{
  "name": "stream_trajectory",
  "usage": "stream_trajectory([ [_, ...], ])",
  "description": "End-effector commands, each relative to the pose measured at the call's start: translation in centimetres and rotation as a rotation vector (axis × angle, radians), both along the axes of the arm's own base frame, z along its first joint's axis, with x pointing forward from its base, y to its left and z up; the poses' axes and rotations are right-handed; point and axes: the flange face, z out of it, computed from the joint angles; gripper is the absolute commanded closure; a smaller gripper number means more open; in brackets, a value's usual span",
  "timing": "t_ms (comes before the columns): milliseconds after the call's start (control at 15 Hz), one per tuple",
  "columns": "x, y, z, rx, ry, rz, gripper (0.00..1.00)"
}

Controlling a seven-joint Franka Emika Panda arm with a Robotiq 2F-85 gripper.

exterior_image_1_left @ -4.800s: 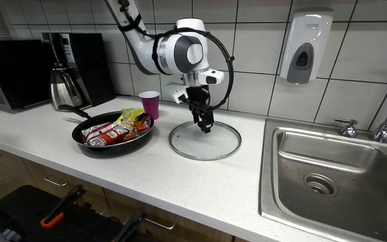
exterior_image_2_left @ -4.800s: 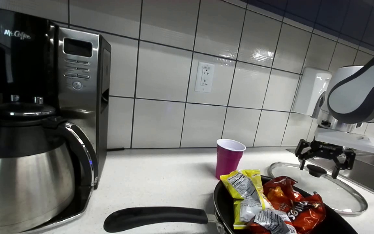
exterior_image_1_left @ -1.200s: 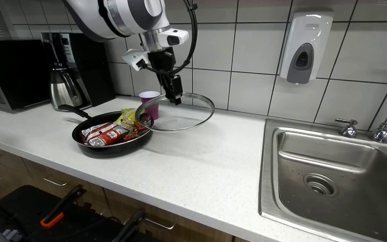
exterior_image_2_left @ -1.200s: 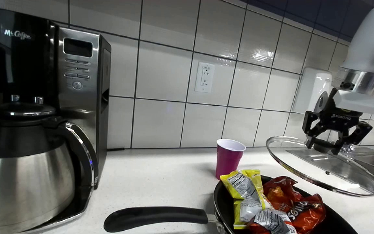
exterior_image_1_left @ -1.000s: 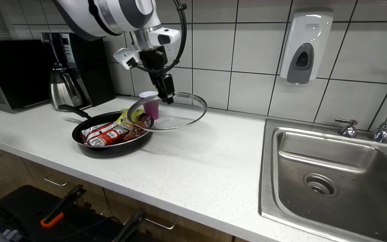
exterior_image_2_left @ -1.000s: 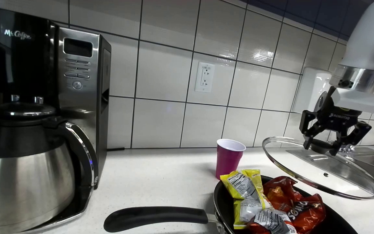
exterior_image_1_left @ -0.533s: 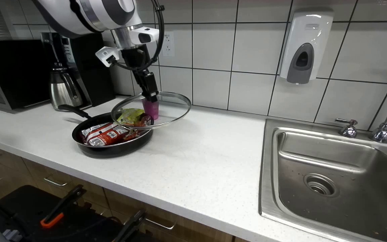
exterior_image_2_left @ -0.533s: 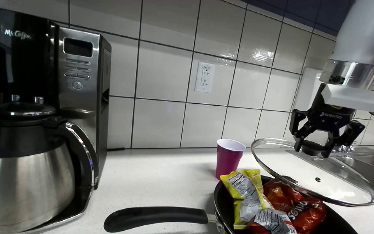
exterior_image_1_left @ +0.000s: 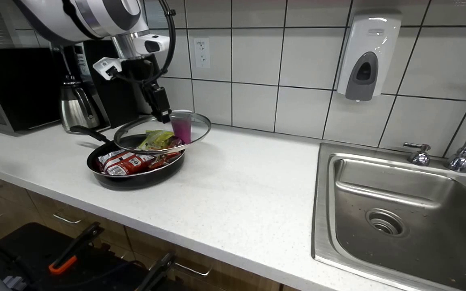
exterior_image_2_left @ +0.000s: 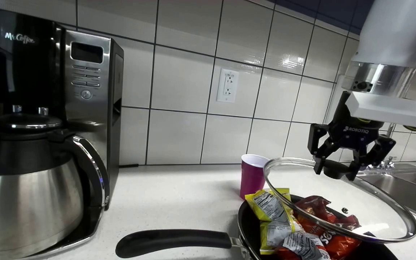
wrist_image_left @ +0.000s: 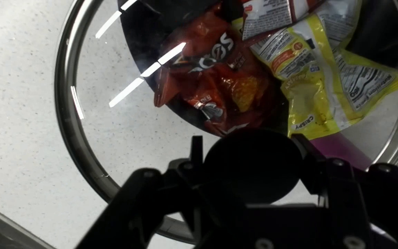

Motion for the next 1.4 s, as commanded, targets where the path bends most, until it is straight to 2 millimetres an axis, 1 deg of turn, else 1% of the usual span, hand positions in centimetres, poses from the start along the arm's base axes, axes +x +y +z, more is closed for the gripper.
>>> stream_trajectory([
  [0,0.0,2.6,1.7,-0.018,-0.004,0.013,0.61],
  [200,-0.2,4.3,1.4,-0.026,0.014,0.041,0.61],
  [400,-0.3,5.7,0.9,-0.034,0.036,0.06,0.61],
  [933,0.1,8.0,-1.1,-0.038,0.089,0.094,0.61],
  [1333,0.1,9.2,-2.5,-0.035,0.119,0.114,0.61],
])
